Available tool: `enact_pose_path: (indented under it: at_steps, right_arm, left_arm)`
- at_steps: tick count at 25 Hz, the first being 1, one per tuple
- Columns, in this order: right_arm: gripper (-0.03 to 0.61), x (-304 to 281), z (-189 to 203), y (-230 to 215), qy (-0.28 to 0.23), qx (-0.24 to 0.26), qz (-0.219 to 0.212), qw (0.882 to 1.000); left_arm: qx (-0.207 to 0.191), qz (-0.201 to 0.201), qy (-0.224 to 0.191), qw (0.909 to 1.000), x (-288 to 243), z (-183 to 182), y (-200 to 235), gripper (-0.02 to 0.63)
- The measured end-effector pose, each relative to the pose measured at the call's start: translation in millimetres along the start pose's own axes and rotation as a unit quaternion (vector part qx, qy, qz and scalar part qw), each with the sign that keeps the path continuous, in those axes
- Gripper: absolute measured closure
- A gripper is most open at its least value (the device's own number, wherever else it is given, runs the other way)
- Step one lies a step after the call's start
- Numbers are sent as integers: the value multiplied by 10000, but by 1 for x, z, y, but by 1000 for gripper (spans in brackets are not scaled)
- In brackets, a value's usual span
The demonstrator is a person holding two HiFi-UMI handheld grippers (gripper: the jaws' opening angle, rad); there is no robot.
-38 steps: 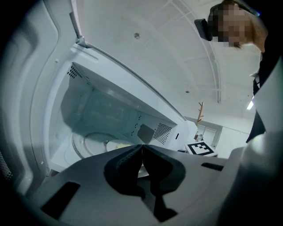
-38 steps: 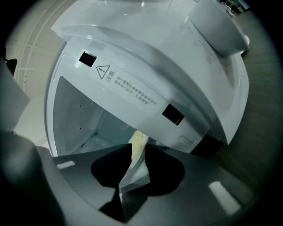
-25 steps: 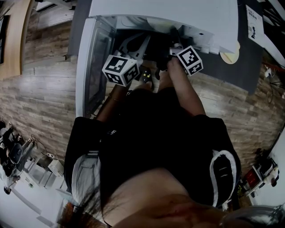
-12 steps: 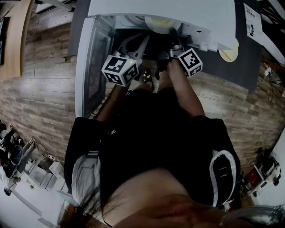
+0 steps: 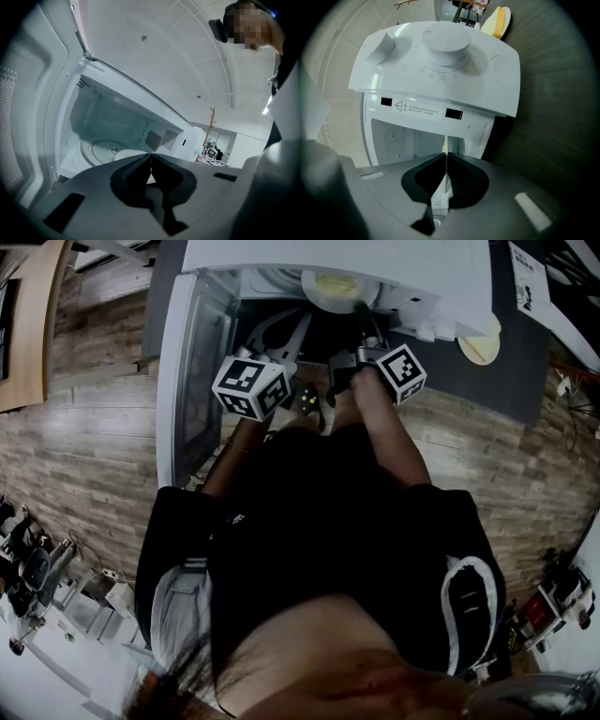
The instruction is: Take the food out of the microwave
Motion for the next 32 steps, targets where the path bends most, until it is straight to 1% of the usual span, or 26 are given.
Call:
enact_pose_path:
  at_steps: [8,19,26,32]
  right_arm:
    - [575,6,1,-1,-1,-77,-41,10000]
    - [576,26,5,10,-66,-208,-304,9993]
    - [575,41,9,14,-86,-313,-354,9988]
    - [576,52,12,19,17,-329,-351,9988]
  left_arm:
    - [-33,-57,-14,10000,1,-1,6,606]
    - [-189,6,14,9998,9,3,-3,607]
    - [-224,12,9,9997,12,5,-6,607]
    - [-259,2,-8,9997,15,4,-9,607]
Point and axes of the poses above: the fingertips, and each gripper's own axes: x backward along the fingers, y to its left, z out of its underside, the point moved 4 cm from there along x, backward along the fingers, and after that the axes turned 7 degrees about x, right-handed, at the moved point
